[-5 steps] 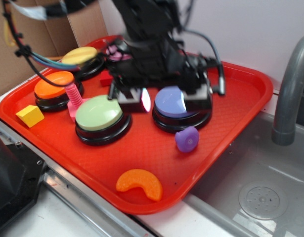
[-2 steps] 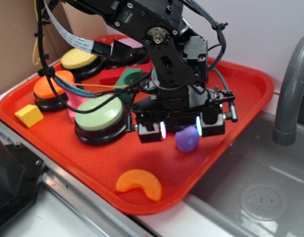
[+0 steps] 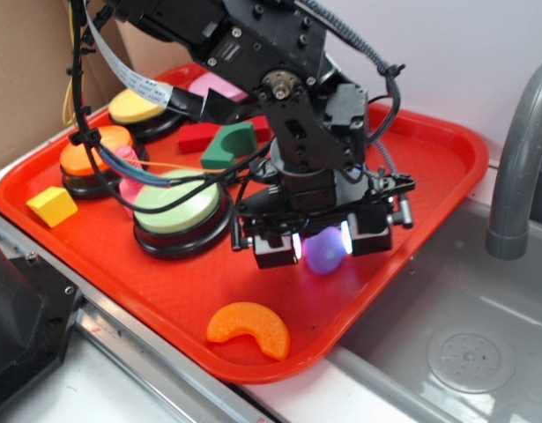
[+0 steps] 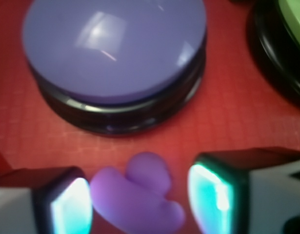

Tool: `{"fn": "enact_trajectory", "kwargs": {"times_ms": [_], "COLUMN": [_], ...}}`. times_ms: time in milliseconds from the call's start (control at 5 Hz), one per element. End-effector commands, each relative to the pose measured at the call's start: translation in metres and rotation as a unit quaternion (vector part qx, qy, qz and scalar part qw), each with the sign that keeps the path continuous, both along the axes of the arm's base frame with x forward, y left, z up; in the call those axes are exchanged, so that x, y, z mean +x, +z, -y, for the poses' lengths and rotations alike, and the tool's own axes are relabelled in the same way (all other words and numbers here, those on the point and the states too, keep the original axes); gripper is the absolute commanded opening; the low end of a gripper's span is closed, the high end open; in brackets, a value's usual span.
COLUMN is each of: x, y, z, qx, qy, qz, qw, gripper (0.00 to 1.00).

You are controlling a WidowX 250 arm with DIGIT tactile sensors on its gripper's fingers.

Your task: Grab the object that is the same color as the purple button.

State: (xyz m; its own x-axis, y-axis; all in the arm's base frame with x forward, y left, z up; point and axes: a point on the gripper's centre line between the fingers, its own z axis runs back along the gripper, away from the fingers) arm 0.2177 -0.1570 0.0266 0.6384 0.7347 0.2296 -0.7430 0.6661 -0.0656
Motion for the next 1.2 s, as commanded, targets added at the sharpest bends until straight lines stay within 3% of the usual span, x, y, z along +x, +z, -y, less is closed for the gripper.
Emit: {"fn": "enact_trajectory", "kwargs": {"times_ms": [0,400,800,1000], "x": [0.01,0.017,0.027,0.036], "y": [0.013,0.083,0.126,0.137], "z": [-0.005,-0.03,-0.093,-0.126], "qx": [-0.022,-0.037,-0.003,0.015], "qy": [-0.027,-0.191,-0.268,-0.328], "qz": [0.008,-0.019,-0.032,-0.055], "qw": [0.999,0.981,0.963,0.943], "gripper": [0.0,0.0,0.0,0.0]}}
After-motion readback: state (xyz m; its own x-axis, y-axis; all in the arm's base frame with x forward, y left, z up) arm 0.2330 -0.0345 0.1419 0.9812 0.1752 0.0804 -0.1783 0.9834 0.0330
